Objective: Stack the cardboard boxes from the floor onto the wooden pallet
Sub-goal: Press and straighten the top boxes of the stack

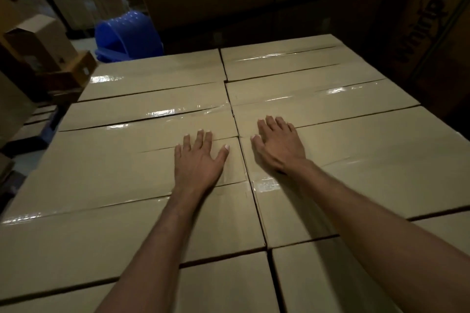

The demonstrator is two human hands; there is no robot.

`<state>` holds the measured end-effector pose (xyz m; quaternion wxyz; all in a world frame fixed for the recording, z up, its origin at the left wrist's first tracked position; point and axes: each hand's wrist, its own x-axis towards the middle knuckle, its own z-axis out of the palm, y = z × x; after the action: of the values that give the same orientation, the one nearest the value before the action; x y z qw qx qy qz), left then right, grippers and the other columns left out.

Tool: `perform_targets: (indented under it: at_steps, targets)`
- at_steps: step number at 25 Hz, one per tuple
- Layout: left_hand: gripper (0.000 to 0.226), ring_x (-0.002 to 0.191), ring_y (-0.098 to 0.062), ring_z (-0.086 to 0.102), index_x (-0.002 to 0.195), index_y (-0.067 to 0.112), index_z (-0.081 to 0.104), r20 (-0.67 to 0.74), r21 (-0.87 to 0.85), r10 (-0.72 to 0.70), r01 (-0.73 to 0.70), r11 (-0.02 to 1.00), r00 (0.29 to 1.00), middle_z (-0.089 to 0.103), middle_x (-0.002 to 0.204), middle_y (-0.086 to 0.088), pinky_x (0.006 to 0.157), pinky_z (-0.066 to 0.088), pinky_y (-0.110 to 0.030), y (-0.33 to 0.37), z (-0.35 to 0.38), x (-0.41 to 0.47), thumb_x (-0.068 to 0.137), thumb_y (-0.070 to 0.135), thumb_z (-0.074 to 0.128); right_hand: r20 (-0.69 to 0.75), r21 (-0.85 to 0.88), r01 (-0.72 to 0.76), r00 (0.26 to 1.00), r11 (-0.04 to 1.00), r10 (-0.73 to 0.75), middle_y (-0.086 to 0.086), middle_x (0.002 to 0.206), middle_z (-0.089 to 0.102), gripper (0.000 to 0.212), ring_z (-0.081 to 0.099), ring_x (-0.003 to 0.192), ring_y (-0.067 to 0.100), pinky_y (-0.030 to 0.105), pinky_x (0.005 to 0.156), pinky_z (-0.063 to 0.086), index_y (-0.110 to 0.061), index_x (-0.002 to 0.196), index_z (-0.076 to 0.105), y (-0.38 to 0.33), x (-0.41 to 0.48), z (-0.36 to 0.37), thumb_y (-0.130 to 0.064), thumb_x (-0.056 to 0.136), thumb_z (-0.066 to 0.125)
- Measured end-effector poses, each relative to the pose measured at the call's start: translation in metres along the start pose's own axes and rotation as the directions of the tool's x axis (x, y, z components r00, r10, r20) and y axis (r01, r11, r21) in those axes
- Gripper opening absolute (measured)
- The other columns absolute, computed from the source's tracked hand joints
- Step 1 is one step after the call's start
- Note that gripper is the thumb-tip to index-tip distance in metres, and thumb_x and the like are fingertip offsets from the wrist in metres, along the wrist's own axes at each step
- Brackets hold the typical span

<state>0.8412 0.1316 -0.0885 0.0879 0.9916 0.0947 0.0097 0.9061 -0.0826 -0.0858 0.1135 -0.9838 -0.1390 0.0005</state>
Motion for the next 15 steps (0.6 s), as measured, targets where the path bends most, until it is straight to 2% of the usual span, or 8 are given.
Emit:
perform_targets:
  at_steps: [2, 5, 7, 8, 10, 13, 15]
  targets:
    - [0.08, 0.158, -0.029, 0.008, 0.164, 0.028, 0.019, -0.034, -0.003, -0.006, 0.006, 1.0, 0.999, 0.012, 0.172, 0.004, 0.127, 0.005, -0.05, 0.002, 0.002, -0.004, 0.099, 0.073, 0.017, 0.011, 0.016, 0.007, 1.0, 1.0, -0.007, 0.007, 0.171, 0.016, 0.068, 0.011, 0.158, 0.026, 0.048, 0.128, 0.011, -0.02, 0.163, 0.021, -0.002, -0.004, 0.002, -0.055, 0.105, 0.017]
    - [0.079, 0.158, -0.028, 0.008, 0.164, 0.027, 0.019, -0.015, -0.006, -0.002, 0.002, 1.0, 1.0, 0.012, 0.172, 0.003, 0.127, 0.005, -0.049, 0.002, 0.002, -0.005, 0.099, 0.073, 0.017, 0.033, 0.029, -0.002, 0.999, 1.0, 0.001, 0.006, 0.172, 0.015, 0.068, 0.01, 0.158, 0.026, 0.046, 0.128, 0.009, -0.023, 0.163, 0.02, -0.001, -0.003, 0.001, -0.058, 0.106, 0.018]
    - [0.077, 0.154, -0.029, 0.02, 0.16, 0.028, 0.031, -0.066, 0.009, 0.002, -0.002, 1.0, 0.998, 0.025, 0.169, 0.001, 0.125, 0.013, -0.051, 0.001, -0.002, -0.002, 0.098, 0.074, 0.022, 0.005, 0.042, -0.011, 1.0, 0.999, 0.01, 0.007, 0.164, 0.033, 0.065, 0.026, 0.152, 0.029, 0.047, 0.124, 0.023, -0.023, 0.155, 0.04, 0.0, 0.006, -0.006, -0.061, 0.105, 0.022]
    - [0.075, 0.149, -0.029, 0.03, 0.154, 0.028, 0.04, -0.105, 0.021, 0.013, -0.011, 1.0, 0.994, 0.035, 0.163, 0.0, 0.122, 0.019, -0.051, -0.001, -0.005, 0.004, 0.097, 0.074, 0.026, -0.039, 0.068, -0.021, 0.999, 0.997, 0.024, 0.008, 0.153, 0.046, 0.06, 0.038, 0.142, 0.028, 0.045, 0.117, 0.034, -0.022, 0.144, 0.052, 0.0, 0.014, -0.009, -0.059, 0.106, 0.025]
    - [0.07, 0.14, -0.028, 0.04, 0.146, 0.027, 0.049, -0.11, 0.012, 0.049, -0.048, 0.999, 0.993, 0.046, 0.153, -0.004, 0.118, 0.027, -0.048, -0.004, -0.009, 0.019, 0.097, 0.072, 0.028, -0.133, 0.097, -0.052, 0.989, 0.994, 0.065, 0.006, 0.131, 0.059, 0.047, 0.05, 0.12, 0.025, 0.041, 0.099, 0.046, -0.019, 0.124, 0.063, 0.002, 0.032, -0.012, -0.051, 0.108, 0.032]
    - [0.069, 0.149, -0.027, 0.028, 0.157, 0.028, 0.035, -0.029, 0.021, 0.104, -0.104, 0.994, 0.994, 0.032, 0.164, -0.004, 0.121, 0.022, -0.046, -0.005, -0.005, 0.044, 0.101, 0.067, 0.022, -0.24, 0.113, -0.074, 0.966, 0.991, 0.099, 0.003, 0.117, 0.062, 0.032, 0.052, 0.107, 0.022, 0.04, 0.089, 0.049, -0.019, 0.113, 0.065, -0.006, 0.06, -0.014, -0.041, 0.108, 0.043]
    - [0.064, 0.144, -0.031, 0.032, 0.156, 0.03, 0.036, -0.043, 0.042, 0.115, -0.113, 0.993, 0.992, 0.035, 0.162, -0.004, 0.116, 0.03, -0.046, -0.004, -0.007, 0.065, 0.103, 0.065, 0.025, -0.239, 0.09, -0.04, 0.969, 0.995, 0.061, 0.002, 0.117, 0.063, 0.025, 0.053, 0.108, 0.022, 0.039, 0.088, 0.049, -0.02, 0.113, 0.064, -0.017, 0.079, -0.015, -0.039, 0.106, 0.05]
